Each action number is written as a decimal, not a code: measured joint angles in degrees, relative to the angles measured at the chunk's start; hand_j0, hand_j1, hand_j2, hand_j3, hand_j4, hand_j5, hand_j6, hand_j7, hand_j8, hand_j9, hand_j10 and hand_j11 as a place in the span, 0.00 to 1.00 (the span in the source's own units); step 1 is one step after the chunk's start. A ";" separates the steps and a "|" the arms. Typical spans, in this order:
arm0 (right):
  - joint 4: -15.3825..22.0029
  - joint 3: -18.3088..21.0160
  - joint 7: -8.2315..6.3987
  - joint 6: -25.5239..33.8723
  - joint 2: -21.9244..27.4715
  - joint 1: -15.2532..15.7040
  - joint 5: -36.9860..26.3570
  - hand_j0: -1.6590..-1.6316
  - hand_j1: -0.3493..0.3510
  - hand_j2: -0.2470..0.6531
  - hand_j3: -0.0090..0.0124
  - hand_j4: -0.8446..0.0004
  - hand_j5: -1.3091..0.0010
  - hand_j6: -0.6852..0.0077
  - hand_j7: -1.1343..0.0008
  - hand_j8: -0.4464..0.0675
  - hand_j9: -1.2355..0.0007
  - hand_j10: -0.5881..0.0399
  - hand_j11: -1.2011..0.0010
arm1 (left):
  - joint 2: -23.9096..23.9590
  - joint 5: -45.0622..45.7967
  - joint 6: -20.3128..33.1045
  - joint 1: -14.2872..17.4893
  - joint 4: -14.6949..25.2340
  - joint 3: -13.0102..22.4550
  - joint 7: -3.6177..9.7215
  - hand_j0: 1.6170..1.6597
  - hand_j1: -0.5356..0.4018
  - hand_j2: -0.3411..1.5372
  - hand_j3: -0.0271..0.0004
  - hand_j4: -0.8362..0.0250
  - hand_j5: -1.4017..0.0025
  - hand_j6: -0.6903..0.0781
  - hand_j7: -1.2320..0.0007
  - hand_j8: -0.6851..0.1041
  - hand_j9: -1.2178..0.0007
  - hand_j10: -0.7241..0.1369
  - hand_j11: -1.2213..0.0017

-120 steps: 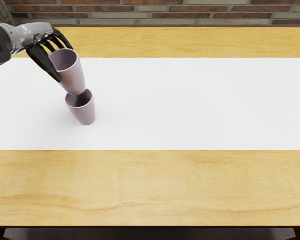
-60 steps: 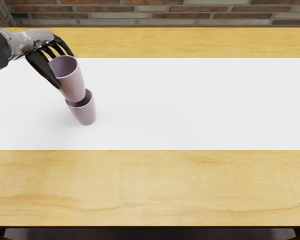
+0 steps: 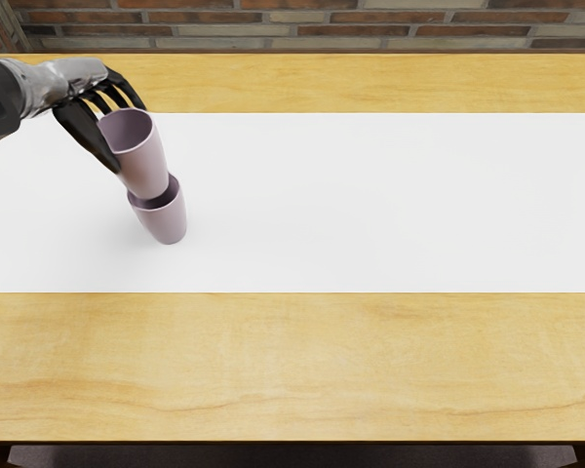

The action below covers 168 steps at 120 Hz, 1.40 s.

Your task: Pick up cup and place in cup with left hand

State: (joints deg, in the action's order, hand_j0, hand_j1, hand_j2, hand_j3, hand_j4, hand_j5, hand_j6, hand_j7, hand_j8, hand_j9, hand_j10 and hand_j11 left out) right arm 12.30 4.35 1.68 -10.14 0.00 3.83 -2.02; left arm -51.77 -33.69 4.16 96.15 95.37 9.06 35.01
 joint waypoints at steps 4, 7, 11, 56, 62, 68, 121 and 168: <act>0.00 -0.01 0.00 0.00 0.00 0.01 0.00 0.04 0.03 0.27 0.42 0.98 0.98 0.97 0.98 0.84 0.98 0.91 0.98 | 0.08 -0.05 0.02 0.00 -0.02 0.00 0.00 0.94 0.43 0.29 0.99 0.46 0.55 0.42 0.49 0.31 0.49 0.29 0.49; 0.00 -0.01 -0.01 0.00 0.00 0.01 0.00 0.04 0.03 0.27 0.42 0.98 0.98 0.97 0.98 0.84 0.98 0.91 0.98 | 0.15 -0.10 0.04 -0.04 -0.04 0.00 0.01 0.94 0.43 0.29 0.99 0.46 0.56 0.42 0.50 0.32 0.49 0.29 0.49; 0.00 -0.01 0.00 0.00 0.00 0.01 0.00 0.04 0.03 0.27 0.42 0.98 0.98 0.97 0.98 0.84 0.98 0.91 0.98 | 0.18 -0.11 0.06 -0.08 -0.05 0.00 0.01 0.94 0.43 0.30 0.99 0.46 0.56 0.42 0.50 0.32 0.49 0.29 0.49; 0.00 0.00 0.00 -0.01 0.00 0.00 0.00 0.04 0.03 0.27 0.42 0.98 0.98 0.97 0.98 0.84 0.98 0.91 0.98 | 0.33 -0.30 0.33 -0.09 -0.09 -0.01 -0.01 0.95 0.44 0.28 0.99 0.47 0.59 0.40 0.54 0.30 0.53 0.33 0.53; 0.00 0.00 0.00 -0.02 0.00 0.01 0.00 0.04 0.03 0.27 0.42 0.98 0.98 0.97 0.98 0.84 0.98 0.91 0.98 | 0.35 -0.32 0.36 -0.05 -0.09 -0.04 -0.01 0.95 0.46 0.26 0.99 0.50 0.61 0.42 0.56 0.33 0.56 0.36 0.56; 0.00 -0.01 0.00 -0.02 0.00 0.01 0.00 0.04 0.03 0.27 0.42 0.98 0.98 0.97 0.98 0.84 0.98 0.91 0.98 | 0.36 -0.34 0.38 -0.09 -0.09 -0.06 -0.01 0.95 0.49 0.25 0.99 0.53 0.64 0.45 0.60 0.37 0.59 0.40 0.59; 0.00 -0.01 0.00 0.00 0.00 -0.01 0.00 0.04 0.03 0.27 0.42 0.98 0.98 0.97 0.98 0.84 0.98 0.91 0.98 | 0.27 -0.09 0.28 -1.23 -0.01 -0.57 -0.01 0.96 0.63 0.21 0.99 0.68 0.77 0.58 0.74 0.55 0.73 0.55 0.74; 0.00 -0.02 0.00 -0.01 0.00 0.01 0.00 0.04 0.03 0.27 0.42 0.98 0.98 0.97 0.98 0.84 0.98 0.91 0.98 | -11.53 13.11 -13.02 -6.87 -1.59 -8.93 -1.14 0.96 0.90 0.19 0.99 0.92 0.96 0.84 0.96 0.81 0.96 0.79 0.96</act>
State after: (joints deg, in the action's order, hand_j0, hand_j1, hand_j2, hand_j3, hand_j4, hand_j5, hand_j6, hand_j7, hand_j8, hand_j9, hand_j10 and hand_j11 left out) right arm 12.30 4.33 1.68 -10.16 0.00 3.84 -2.02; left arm -63.30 -20.57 -8.86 89.28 93.77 0.13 33.87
